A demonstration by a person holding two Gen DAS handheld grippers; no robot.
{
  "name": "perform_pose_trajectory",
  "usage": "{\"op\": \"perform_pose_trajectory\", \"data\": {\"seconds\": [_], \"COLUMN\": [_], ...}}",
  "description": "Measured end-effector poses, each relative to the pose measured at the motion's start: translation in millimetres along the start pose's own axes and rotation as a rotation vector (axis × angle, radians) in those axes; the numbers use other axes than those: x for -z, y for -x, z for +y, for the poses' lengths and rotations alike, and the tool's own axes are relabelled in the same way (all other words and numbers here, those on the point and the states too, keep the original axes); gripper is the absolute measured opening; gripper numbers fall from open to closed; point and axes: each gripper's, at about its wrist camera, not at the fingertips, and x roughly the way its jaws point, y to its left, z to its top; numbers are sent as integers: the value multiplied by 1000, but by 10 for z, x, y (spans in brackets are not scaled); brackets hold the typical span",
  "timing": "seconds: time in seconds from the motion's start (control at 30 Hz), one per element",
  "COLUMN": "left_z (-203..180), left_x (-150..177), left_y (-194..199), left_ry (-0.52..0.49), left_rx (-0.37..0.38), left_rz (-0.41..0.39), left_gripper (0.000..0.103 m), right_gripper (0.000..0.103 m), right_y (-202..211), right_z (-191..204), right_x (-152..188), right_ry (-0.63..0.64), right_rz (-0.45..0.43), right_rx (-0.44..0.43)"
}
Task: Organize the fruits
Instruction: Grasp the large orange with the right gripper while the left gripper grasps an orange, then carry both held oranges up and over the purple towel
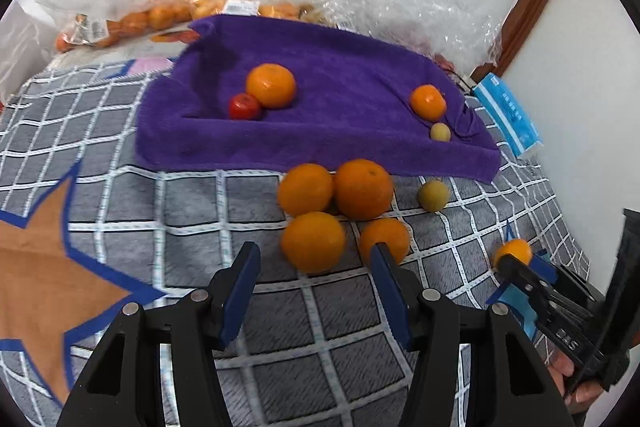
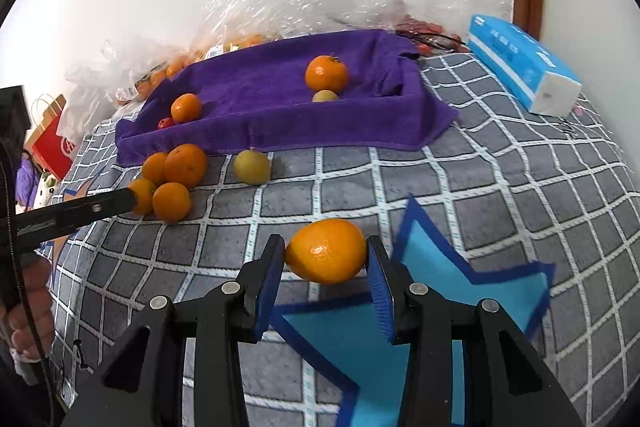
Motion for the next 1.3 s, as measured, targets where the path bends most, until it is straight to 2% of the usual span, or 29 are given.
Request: {"op": "perform_pose_trajectory", "data": {"seconds": [0.07,0.2,0.63,0.7,0.97,1.3], "left_z": [-19,-40,-76,-62,16,99], "left_x": [-2,0,63,57,79,65], "left_y": [-56,-125,-96,-78,239,625], "left_ry": [2,-10,-34,-24,1,13], "left_rx": [-14,-54,-91,-70,-52,-103], "left_rz": [1,-6,-44,-31,-69,-132], "left_gripper": [51,34,34,34,34,34], "right_gripper": [41,41,41,41,41,41], "right_y": [26,58,58,87,199,329], "right_z": [-29,-62,50,59,139,308], "right_x": [14,45,61,58,-17,-180], "right_ry": [-10,-13,7,10,11,36], "right_rz": [-3,-7,-12,-14,-38,-70], "right_rx": [5,3,16,20,24,46]}}
